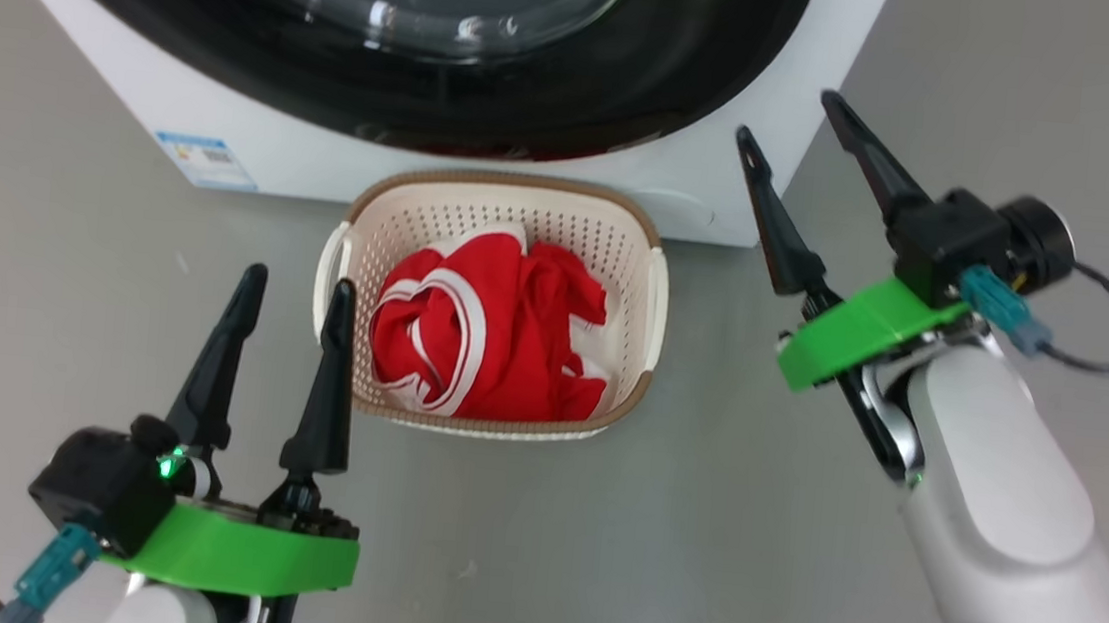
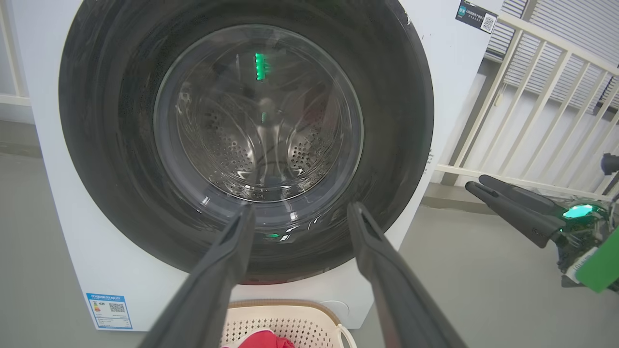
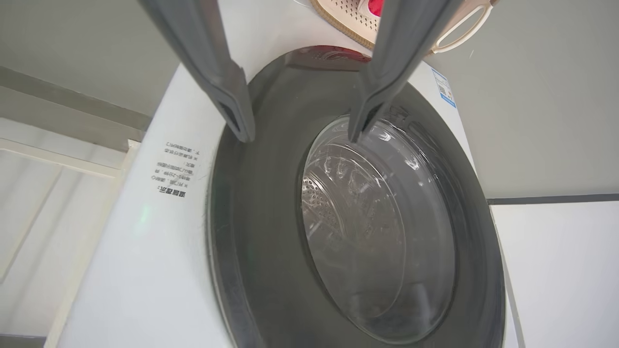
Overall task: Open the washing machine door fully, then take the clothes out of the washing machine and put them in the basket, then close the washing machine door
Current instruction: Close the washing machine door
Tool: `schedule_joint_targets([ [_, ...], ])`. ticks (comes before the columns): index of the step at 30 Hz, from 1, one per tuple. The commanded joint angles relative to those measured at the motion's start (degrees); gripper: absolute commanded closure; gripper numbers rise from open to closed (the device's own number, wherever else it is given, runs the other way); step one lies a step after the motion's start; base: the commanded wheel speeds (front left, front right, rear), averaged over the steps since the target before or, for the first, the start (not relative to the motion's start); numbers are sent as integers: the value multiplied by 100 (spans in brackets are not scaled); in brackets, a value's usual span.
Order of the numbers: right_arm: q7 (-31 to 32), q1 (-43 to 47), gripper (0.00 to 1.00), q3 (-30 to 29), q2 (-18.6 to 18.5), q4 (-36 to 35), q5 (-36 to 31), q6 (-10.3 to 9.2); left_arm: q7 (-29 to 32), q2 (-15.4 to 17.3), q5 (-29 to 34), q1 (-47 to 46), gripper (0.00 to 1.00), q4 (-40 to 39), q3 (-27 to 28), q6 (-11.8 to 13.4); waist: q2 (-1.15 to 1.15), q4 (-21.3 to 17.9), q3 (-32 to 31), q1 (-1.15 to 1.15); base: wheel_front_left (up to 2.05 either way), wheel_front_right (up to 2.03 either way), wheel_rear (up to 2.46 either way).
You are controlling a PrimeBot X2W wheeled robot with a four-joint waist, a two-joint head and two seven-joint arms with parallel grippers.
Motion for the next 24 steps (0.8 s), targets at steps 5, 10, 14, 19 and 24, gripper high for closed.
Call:
schedule_joint_targets([
  [5,5,798,0,-230,100,-754,-73,-22,-44,69,10,191,0,-55,170,27,0,-281,-488,0,0,0,0],
  [10,5,1303,0,-546,100,-1149,-143,-22,-44,69,28,274,0,-34,142,53,0,-357,-670,0,0,0,0],
  [14,5,1735,0,-922,100,-1430,-185,-22,-44,69,55,355,0,-1,174,70,0,-442,-835,0,0,0,0],
  [19,5,2263,0,-1368,100,-1838,-246,-22,-44,69,145,507,0,45,249,82,0,-560,-1069,0,0,0,0],
  [24,5,2680,0,-1565,100,-2148,-214,-22,-44,69,199,664,0,82,331,62,0,-634,-1269,0,0,0,0],
])
